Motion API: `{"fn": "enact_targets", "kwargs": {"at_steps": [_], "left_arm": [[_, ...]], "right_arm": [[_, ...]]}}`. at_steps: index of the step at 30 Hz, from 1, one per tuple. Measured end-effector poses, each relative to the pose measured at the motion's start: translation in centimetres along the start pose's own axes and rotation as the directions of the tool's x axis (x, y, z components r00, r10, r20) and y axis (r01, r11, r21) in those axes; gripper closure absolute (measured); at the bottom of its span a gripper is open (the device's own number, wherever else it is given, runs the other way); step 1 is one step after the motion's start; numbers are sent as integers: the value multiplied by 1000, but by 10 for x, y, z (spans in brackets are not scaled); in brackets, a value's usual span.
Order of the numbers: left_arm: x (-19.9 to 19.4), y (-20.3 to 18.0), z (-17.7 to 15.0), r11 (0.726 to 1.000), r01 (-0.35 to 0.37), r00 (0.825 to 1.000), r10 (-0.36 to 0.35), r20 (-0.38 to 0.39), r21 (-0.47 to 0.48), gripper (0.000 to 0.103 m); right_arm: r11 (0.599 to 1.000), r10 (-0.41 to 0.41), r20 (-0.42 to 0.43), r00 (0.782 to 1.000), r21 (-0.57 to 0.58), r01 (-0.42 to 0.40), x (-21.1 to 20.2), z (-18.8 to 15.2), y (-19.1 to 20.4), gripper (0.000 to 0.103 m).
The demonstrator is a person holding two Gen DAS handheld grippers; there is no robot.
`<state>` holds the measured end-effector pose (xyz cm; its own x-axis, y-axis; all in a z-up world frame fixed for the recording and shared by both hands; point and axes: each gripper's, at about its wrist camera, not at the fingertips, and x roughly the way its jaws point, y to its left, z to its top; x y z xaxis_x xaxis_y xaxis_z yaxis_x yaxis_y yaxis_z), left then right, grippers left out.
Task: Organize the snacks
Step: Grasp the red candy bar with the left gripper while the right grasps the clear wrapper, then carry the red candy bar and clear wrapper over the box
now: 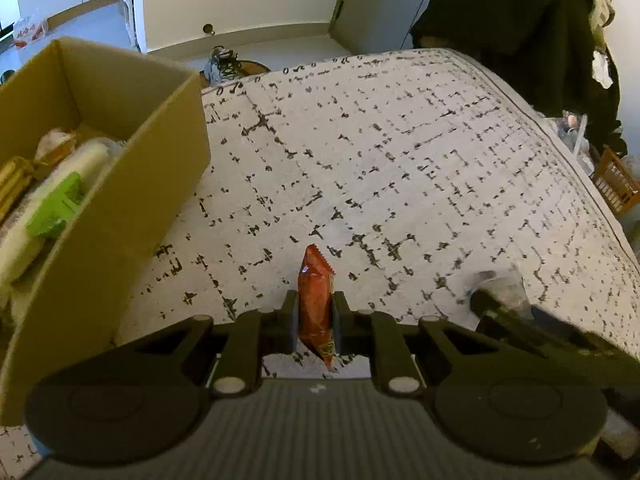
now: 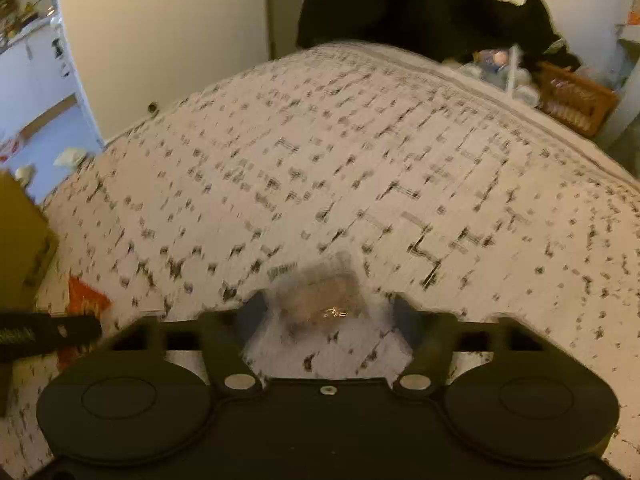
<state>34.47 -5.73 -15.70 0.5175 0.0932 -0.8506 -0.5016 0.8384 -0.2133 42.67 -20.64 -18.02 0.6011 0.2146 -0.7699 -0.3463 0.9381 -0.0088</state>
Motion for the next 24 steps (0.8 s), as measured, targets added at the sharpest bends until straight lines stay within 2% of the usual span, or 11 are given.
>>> {"fn": "enact_targets", "kwargs": {"at_steps": [1,2,3,6,10,22,24], "left_arm": [[-5,0,0,1000,4,1000,-4,5,8,88],[-10,0,1,1000,10,1000,-10,9,10,88],[-15,2,2,1000,17,1000,-17,15,8,88],[-30,6,5,1000,30,999,-30,35,9,88],[-53,15,11,999,54,997,-54,59,0,88],[-116,51,29,995,89,984,-83,156,-35,88],[-124,61,31,995,90,983,-81,167,-49,88]], "right_arm": [[1000,5,8,1000,5,-5,-2,-1,-1,55],[1000,12,4,1000,11,-12,-4,-1,-2,68],[1000,18,-2,1000,26,-18,-7,0,-4,71],[997,24,2,1000,69,-24,-19,2,-6,72],[992,72,31,997,97,-75,-45,5,0,73],[987,141,162,977,50,-151,-129,31,58,73],[977,166,175,970,103,-186,-136,33,63,73]]}}
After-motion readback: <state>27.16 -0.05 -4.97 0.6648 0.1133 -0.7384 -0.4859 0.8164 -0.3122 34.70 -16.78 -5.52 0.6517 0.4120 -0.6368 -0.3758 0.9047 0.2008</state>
